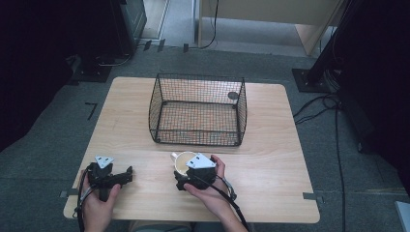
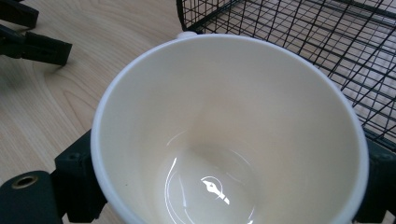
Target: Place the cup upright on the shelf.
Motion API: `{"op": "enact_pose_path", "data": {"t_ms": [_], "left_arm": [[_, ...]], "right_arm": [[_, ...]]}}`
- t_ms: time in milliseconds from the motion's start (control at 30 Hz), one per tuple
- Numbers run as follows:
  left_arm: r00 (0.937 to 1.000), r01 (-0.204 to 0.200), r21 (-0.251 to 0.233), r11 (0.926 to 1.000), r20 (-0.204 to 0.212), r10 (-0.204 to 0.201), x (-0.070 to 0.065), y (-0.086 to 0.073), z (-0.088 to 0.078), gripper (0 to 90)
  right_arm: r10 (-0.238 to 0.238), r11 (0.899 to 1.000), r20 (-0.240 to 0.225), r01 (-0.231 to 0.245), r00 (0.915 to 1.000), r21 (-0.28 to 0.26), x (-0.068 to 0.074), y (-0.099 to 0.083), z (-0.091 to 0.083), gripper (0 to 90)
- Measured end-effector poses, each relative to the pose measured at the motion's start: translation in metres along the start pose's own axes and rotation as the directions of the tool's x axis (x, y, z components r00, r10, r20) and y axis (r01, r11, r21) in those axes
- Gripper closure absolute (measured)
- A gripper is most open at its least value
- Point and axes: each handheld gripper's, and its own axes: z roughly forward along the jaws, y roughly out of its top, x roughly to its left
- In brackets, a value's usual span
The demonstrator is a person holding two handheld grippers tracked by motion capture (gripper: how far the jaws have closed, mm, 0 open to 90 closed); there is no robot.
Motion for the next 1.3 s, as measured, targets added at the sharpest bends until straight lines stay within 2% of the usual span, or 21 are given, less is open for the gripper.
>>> {"op": "enact_pose_path", "data": {"t_ms": [100,267,1033,1300], "left_arm": [[1.0000,-0.003,0.001,1.0000,0.001,0.003,0.000,0.000,0.000,0.0],[1.0000,-0.003,0.001,1.0000,0.001,0.003,0.000,0.000,0.000,0.0],[1.0000,-0.003,0.001,1.0000,0.001,0.003,0.000,0.000,0.000,0.0],[1.0000,-0.003,0.001,1.0000,0.001,0.003,0.000,0.000,0.000,0.0]], "right_arm": [[-0.024,1.000,-0.005,0.024,0.9997,-0.001,0.000,0.002,-0.005,9.1],[-0.005,1.000,-0.023,0.005,0.9997,-0.012,-0.003,0.006,-0.013,9.1],[-0.004,0.998,-0.003,0.004,1.0000,-0.062,-0.018,0.031,-0.032,9.1],[0.004,0.995,0.002,-0.004,1.0000,-0.102,-0.026,0.043,-0.040,9.1]]}}
